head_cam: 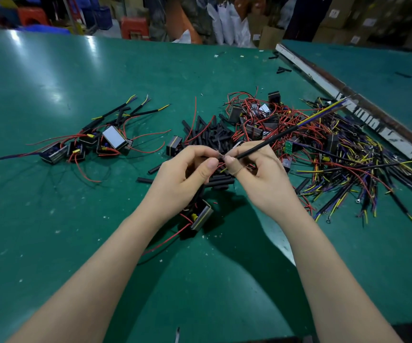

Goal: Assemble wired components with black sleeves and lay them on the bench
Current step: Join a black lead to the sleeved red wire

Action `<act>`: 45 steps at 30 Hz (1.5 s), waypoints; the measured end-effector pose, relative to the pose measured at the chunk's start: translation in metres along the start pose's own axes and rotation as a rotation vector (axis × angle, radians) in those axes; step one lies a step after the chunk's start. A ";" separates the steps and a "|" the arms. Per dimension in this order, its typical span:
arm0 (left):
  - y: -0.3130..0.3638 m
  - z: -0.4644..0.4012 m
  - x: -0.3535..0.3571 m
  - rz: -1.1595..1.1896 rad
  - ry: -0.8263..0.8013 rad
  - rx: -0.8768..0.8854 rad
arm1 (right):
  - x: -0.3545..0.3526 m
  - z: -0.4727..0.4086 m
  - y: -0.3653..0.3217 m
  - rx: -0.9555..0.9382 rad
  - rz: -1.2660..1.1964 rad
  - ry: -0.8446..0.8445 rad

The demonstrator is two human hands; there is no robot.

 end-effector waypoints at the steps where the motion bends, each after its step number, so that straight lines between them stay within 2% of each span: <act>1: 0.000 -0.001 -0.001 -0.007 0.020 0.003 | 0.000 0.000 -0.001 -0.012 0.004 -0.006; 4: 0.002 -0.003 -0.002 0.019 0.038 0.011 | 0.000 0.000 -0.003 -0.051 0.022 -0.014; 12: 0.009 -0.002 0.000 0.145 0.022 -0.031 | 0.003 0.002 -0.002 -0.003 -0.026 -0.031; 16: 0.009 -0.002 0.001 0.196 0.039 -0.054 | 0.002 0.002 -0.003 -0.055 -0.024 -0.034; 20: 0.007 0.000 0.000 0.116 0.092 -0.036 | 0.004 0.002 -0.001 -0.047 -0.057 -0.048; 25: 0.008 0.001 0.002 0.011 0.155 -0.060 | 0.006 0.004 -0.004 -0.228 0.128 0.115; 28: 0.012 -0.002 0.003 0.109 0.150 -0.111 | 0.006 0.005 -0.006 -0.347 0.231 0.199; 32: 0.014 -0.005 0.004 0.296 0.156 -0.259 | 0.007 0.005 -0.009 -0.459 0.217 0.293; 35: 0.010 -0.006 0.003 0.384 0.117 -0.407 | 0.010 0.006 -0.007 -0.517 0.233 0.251; 39: 0.008 -0.006 0.003 0.359 0.052 -0.480 | 0.012 0.006 -0.004 -0.405 0.213 0.195; 45: 0.015 -0.006 0.000 0.276 0.042 -0.364 | 0.010 0.005 -0.006 -0.332 0.015 0.195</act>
Point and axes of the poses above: each hand's wrist, its own z-axis away from the middle knuckle, its own x-axis out of the palm, y = z × x, the point moved 2 cm from there along -z, towards the middle knuckle, and after that the axes turned 8 degrees about z, right-handed, at the moved point
